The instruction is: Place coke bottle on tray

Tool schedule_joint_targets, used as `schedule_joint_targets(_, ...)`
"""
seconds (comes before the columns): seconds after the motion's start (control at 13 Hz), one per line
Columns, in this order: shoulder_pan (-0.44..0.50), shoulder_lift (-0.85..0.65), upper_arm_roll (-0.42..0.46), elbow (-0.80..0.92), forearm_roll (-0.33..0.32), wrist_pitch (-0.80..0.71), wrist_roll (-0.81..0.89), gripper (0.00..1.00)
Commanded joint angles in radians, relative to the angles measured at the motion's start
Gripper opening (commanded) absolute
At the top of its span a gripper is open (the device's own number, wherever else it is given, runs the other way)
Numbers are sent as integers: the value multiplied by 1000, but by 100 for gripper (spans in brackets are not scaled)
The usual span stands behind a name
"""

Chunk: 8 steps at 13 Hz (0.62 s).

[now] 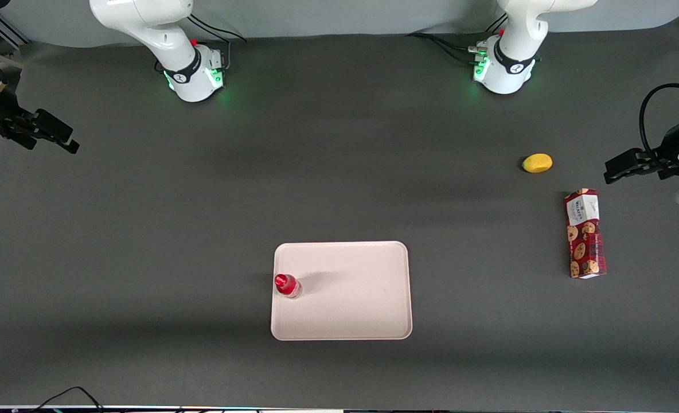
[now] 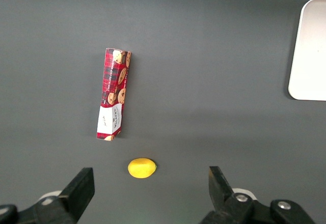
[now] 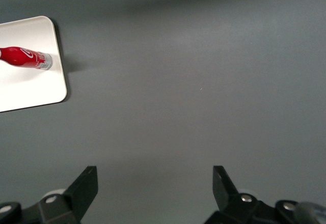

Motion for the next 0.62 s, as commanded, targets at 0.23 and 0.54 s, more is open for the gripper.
schedule_joint_targets(0.23, -6, 164, 13, 188, 15, -9, -21, 100)
schedule_joint_targets(0.54, -6, 170, 13, 191, 17, -9, -24, 100)
